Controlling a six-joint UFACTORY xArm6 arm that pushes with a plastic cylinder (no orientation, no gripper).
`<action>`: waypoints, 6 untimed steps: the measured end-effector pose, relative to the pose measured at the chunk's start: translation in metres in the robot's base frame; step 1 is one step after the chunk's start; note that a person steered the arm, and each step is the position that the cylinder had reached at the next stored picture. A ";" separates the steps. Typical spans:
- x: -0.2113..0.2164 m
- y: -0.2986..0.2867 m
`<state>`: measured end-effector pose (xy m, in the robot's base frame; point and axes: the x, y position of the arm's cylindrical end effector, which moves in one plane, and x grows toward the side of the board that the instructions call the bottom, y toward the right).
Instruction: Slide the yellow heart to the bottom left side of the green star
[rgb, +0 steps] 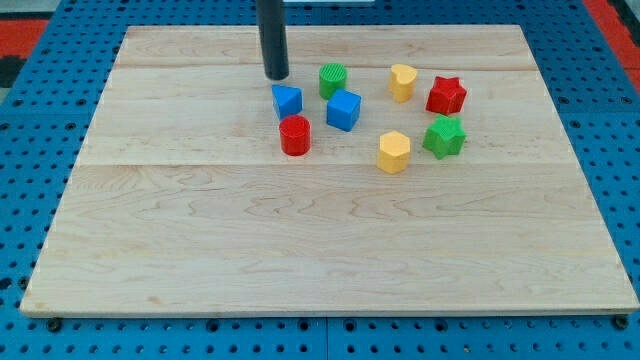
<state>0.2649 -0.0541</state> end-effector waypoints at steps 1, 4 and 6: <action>-0.016 0.068; 0.070 0.063; 0.067 0.140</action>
